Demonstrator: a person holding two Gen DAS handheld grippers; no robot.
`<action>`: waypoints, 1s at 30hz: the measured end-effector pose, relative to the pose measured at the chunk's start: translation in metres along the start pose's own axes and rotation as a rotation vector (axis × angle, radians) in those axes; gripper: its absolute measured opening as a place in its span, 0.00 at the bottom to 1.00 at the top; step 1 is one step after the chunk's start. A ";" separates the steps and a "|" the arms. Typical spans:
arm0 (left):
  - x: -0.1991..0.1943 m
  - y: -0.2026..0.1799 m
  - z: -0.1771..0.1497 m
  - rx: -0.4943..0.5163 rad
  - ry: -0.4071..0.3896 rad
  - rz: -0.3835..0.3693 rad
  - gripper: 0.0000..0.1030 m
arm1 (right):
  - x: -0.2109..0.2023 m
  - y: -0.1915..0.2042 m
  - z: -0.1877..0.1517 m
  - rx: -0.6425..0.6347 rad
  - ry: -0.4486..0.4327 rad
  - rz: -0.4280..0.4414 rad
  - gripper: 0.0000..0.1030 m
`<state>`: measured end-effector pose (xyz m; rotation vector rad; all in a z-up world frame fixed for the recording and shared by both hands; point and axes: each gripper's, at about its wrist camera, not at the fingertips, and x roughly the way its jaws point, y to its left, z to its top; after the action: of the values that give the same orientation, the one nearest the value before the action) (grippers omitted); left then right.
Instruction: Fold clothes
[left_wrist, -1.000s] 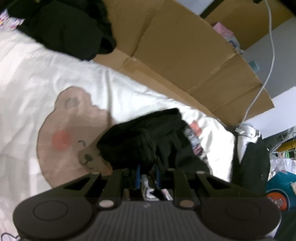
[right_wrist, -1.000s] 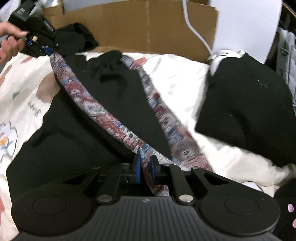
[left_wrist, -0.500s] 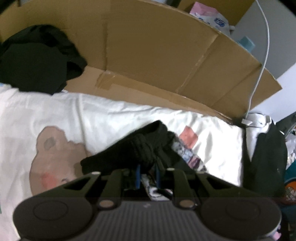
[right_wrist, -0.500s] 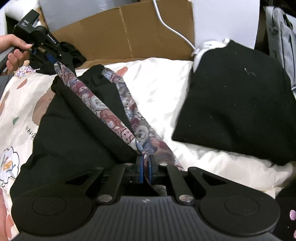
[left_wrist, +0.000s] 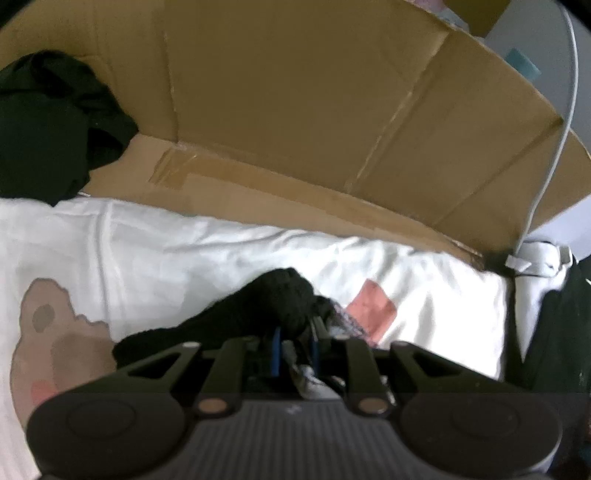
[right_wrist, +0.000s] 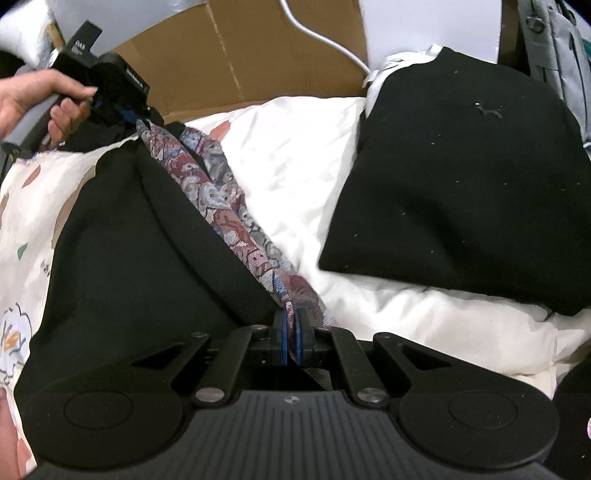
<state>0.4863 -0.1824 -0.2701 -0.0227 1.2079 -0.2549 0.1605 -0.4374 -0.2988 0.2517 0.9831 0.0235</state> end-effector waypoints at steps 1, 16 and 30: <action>-0.001 0.000 0.000 -0.004 0.002 0.000 0.20 | 0.000 -0.001 0.000 0.004 0.004 0.001 0.04; -0.065 0.011 0.001 0.022 -0.052 -0.017 0.45 | -0.044 -0.012 0.005 0.098 -0.015 -0.087 0.36; -0.072 0.112 -0.031 -0.036 -0.057 -0.001 0.50 | -0.044 0.014 0.003 0.106 -0.055 -0.093 0.37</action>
<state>0.4546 -0.0553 -0.2314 -0.0611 1.1555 -0.2320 0.1398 -0.4302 -0.2577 0.3021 0.9416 -0.1203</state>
